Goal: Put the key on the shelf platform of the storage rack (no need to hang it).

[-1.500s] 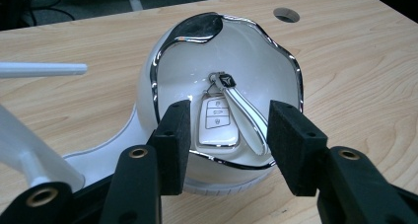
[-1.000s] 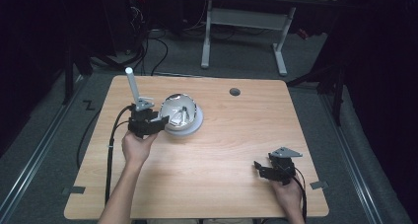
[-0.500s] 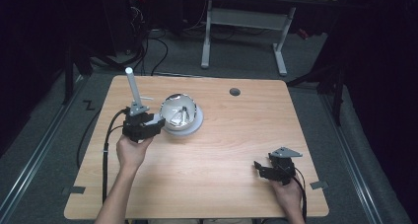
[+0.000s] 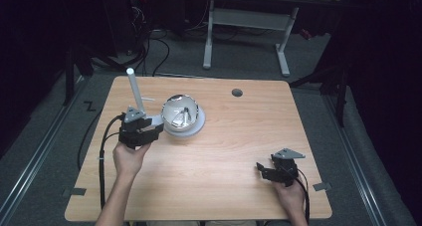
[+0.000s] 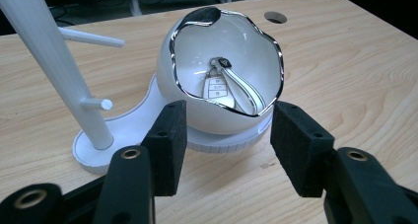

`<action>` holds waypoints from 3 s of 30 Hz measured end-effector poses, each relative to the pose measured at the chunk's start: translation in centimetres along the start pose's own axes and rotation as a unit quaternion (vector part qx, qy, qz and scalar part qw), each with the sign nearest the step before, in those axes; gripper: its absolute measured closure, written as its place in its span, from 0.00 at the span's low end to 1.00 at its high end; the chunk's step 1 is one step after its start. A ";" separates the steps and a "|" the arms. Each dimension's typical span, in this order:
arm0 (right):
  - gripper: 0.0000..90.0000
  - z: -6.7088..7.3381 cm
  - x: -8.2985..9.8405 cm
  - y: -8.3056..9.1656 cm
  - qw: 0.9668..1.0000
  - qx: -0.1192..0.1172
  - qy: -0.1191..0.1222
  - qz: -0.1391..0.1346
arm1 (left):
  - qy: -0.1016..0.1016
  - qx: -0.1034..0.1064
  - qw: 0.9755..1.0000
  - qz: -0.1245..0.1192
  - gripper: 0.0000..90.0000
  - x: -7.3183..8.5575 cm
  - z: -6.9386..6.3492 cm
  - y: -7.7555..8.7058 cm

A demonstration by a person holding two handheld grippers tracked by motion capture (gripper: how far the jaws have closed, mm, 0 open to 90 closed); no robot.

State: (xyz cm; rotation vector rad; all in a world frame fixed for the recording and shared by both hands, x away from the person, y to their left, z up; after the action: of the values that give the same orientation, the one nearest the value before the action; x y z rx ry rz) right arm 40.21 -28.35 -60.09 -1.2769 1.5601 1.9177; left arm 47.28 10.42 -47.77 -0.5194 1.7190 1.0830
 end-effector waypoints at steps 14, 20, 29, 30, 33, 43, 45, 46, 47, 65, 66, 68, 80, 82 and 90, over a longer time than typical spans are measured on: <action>0.33 0.0 0.0 0.0 1.000 0.000 0.000 0.000 | -0.019 -0.006 1.000 -0.008 0.54 0.3 -0.7 1.8; 0.33 0.0 0.0 0.0 1.000 0.000 0.000 0.000 | -0.012 -0.004 1.000 -0.012 0.53 0.9 -0.6 2.5; 0.33 0.0 0.0 0.0 1.000 0.000 0.000 0.000 | -0.008 -0.006 1.000 -0.019 0.54 1.6 -0.6 3.6; 0.33 0.0 0.0 0.0 1.000 0.000 0.000 0.000 | -0.008 -0.006 1.000 -0.019 0.54 1.7 -0.6 3.7; 0.33 0.0 0.0 0.0 1.000 0.000 0.000 0.000 | -0.006 -0.005 1.000 -0.021 0.54 1.9 -0.7 3.9; 0.33 0.0 0.0 0.0 1.000 0.000 0.000 -0.001 | -0.001 -0.004 1.000 -0.024 0.53 2.9 -0.9 4.5; 0.33 0.0 0.0 0.0 1.000 0.000 0.000 -0.001 | -0.001 -0.005 1.000 -0.025 0.53 3.0 -1.0 4.5; 0.33 0.0 0.0 0.0 1.000 0.000 0.000 -0.001 | 0.000 -0.005 1.000 -0.025 0.53 3.1 -1.1 4.5; 0.33 0.0 0.0 0.0 1.000 0.001 0.000 -0.001 | 0.000 -0.004 1.000 -0.025 0.53 3.2 -1.1 4.6; 0.33 0.0 0.0 0.0 1.000 0.000 0.000 -0.001 | 0.014 -0.002 1.000 -0.022 0.53 5.0 -1.5 4.7; 0.33 0.0 0.0 0.0 1.000 0.000 0.000 -0.001 | 0.013 -0.003 1.000 -0.021 0.53 5.1 -1.5 4.7; 0.33 0.0 0.0 0.0 1.000 0.000 0.000 -0.001 | 0.012 -0.002 1.000 -0.019 0.53 5.3 -1.5 4.7; 0.33 0.0 0.0 0.0 1.000 0.000 0.001 0.000 | 0.022 -0.005 1.000 -0.011 0.53 6.8 -1.5 4.6; 0.33 0.0 0.0 0.0 1.000 0.000 0.000 -0.001 | 0.025 -0.005 1.000 -0.012 0.53 7.0 -1.5 4.5; 0.33 0.0 0.0 0.0 1.000 0.000 0.001 0.000 | 0.030 -0.008 1.000 -0.006 0.53 7.9 -1.4 4.4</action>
State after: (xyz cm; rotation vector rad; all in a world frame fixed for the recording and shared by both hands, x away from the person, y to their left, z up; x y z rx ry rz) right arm 40.21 -28.35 -60.09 -1.2781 1.5607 1.9167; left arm 40.02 12.56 -52.86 -0.5761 1.7584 1.0835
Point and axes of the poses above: each handheld gripper's, and its own axes: y roughly backward along the jaws, x roughly out of its underside, z roughly to its left, the point moved 10 cm from there along -y, roughly forward along the jaws, and after that the axes turned 8 degrees about -z, right-handed, at the moved point
